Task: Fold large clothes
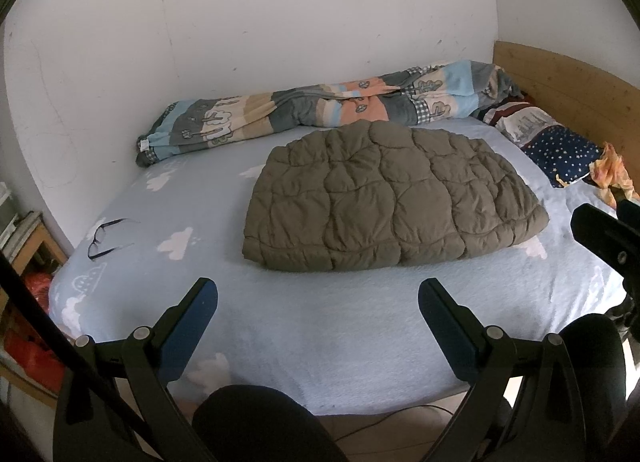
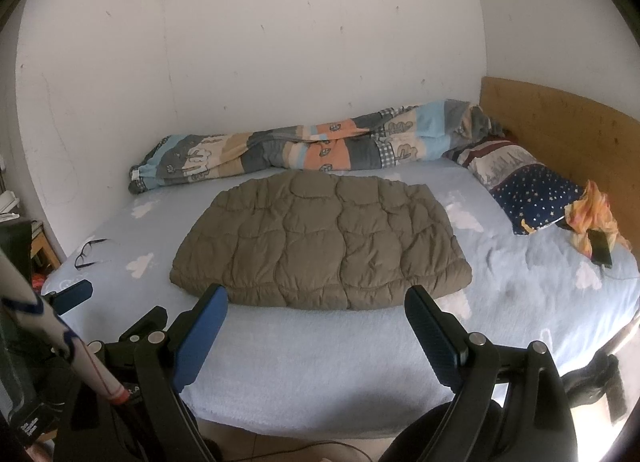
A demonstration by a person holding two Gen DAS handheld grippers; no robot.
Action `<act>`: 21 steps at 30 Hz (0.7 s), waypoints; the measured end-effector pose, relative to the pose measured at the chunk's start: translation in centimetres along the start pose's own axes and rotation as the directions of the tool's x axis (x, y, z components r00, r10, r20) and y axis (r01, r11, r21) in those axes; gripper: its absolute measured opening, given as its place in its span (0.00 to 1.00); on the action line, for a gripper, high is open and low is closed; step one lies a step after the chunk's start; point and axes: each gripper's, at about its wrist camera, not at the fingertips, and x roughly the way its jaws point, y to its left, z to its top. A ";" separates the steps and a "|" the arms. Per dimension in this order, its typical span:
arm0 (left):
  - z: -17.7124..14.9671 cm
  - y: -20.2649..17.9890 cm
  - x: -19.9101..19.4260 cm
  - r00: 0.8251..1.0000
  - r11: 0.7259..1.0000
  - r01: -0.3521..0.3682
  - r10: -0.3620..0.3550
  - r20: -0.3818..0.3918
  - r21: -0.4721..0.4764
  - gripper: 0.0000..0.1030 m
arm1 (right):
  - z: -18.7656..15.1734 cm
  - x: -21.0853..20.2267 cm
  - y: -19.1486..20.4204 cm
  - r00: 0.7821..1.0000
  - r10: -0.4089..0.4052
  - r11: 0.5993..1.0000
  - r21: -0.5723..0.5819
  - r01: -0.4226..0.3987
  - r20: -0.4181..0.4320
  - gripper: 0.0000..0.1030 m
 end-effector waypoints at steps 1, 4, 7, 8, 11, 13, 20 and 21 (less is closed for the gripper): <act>0.0 0.1 0.0 1.000 1.000 0.001 -0.001 0.000 -0.002 0.97 | 0.0 0.0 0.0 1.000 -0.001 1.000 0.001 0.001 0.001 0.90; -0.2 0.3 -0.3 1.000 1.000 0.003 -0.003 0.006 -0.005 0.97 | 0.0 -0.1 0.1 1.000 -0.005 1.000 0.002 0.005 0.000 0.90; -0.2 0.3 -0.9 1.000 1.000 0.007 -0.007 0.019 -0.003 0.97 | 0.0 -0.1 0.1 1.000 -0.007 1.000 0.003 0.007 0.003 0.90; -0.2 0.3 -1.1 1.000 1.000 0.009 -0.009 0.024 -0.001 0.97 | 0.0 -0.2 0.1 1.000 -0.008 1.000 0.003 0.008 0.005 0.90; -0.1 0.2 -1.9 0.999 1.000 0.014 -0.014 0.039 0.000 0.97 | -0.1 -0.7 0.3 1.000 -0.012 1.000 0.001 0.012 0.014 0.90; -0.1 0.4 -2.5 0.999 1.000 0.017 -0.017 0.050 -0.003 0.97 | -0.1 -1.1 0.5 1.000 -0.015 1.000 -0.002 0.015 0.021 0.90; 0.2 1.3 -4.5 0.996 0.998 0.046 -0.043 0.083 -0.037 0.97 | 0.3 -2.8 1.0 0.998 -0.025 1.000 -0.005 0.025 0.050 0.90; 0.3 1.4 -4.7 0.995 0.998 0.052 -0.048 0.085 -0.042 0.97 | 0.4 -3.0 1.0 0.998 -0.025 1.000 -0.006 0.025 0.052 0.90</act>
